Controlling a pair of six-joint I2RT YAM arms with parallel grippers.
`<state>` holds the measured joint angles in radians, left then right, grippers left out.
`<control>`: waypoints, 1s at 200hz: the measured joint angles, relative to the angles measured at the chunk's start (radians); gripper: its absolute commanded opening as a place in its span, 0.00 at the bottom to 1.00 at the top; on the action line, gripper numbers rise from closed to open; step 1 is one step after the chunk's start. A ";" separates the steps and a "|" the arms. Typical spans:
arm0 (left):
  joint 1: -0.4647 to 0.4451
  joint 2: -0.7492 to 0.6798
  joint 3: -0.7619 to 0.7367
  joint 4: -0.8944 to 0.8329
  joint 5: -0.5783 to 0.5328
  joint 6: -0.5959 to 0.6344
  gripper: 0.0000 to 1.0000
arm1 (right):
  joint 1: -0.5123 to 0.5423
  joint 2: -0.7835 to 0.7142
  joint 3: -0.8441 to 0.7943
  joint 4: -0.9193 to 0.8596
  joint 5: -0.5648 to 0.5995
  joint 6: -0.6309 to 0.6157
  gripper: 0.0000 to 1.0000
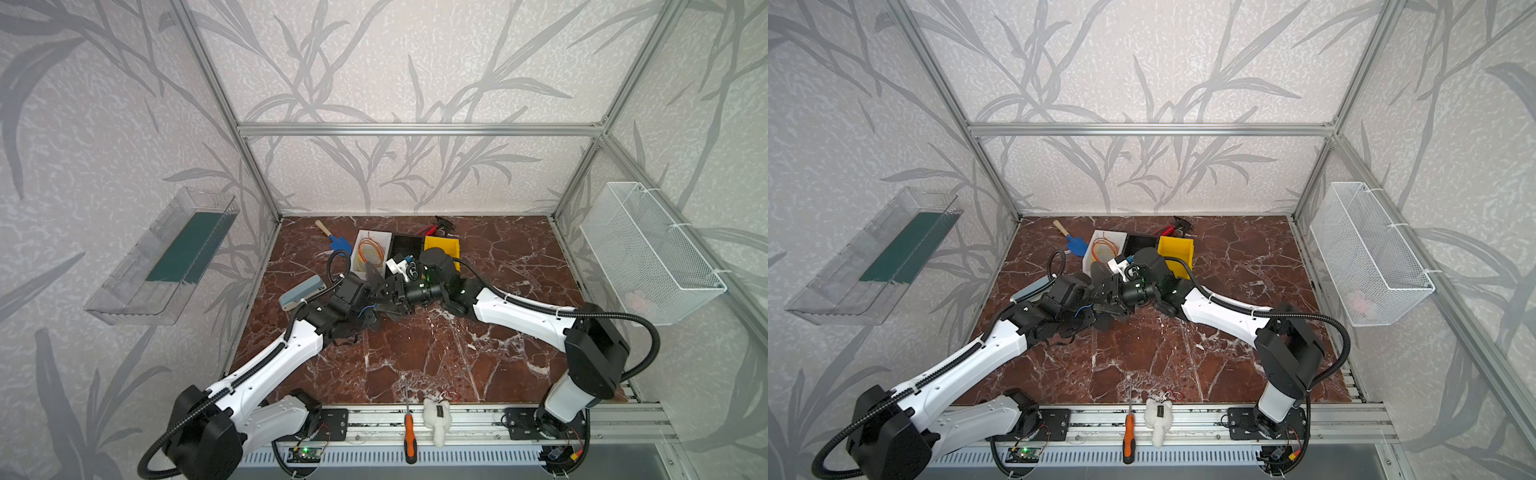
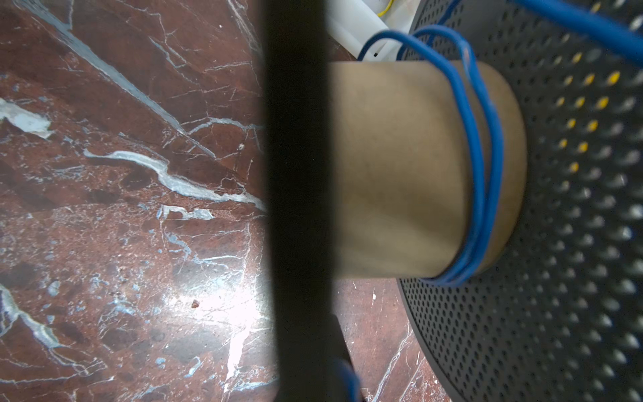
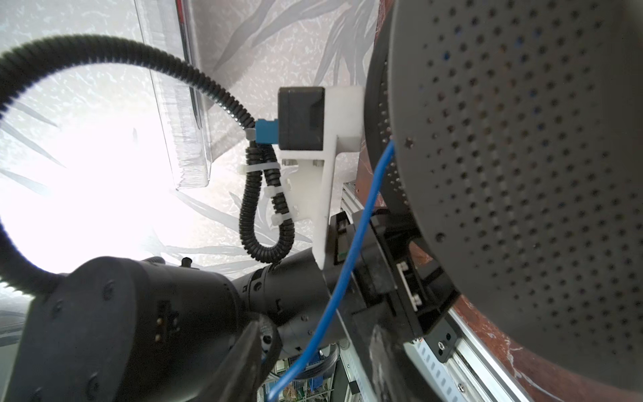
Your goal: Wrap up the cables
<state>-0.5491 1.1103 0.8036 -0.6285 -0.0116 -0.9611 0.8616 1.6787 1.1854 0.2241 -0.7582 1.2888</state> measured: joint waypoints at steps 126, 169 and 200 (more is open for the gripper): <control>-0.001 -0.009 0.000 -0.019 -0.025 0.002 0.00 | 0.000 0.000 -0.077 0.027 0.045 0.001 0.30; -0.002 -0.011 0.000 -0.029 -0.042 0.002 0.00 | 0.018 -0.008 -0.077 -0.006 0.081 -0.044 0.28; -0.007 -0.016 0.000 -0.041 -0.051 0.002 0.00 | 0.034 -0.016 -0.077 -0.017 0.113 -0.067 0.27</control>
<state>-0.5560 1.0946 0.8036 -0.6693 -0.0628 -0.9588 0.8959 1.6627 1.1080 0.2070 -0.6449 1.2217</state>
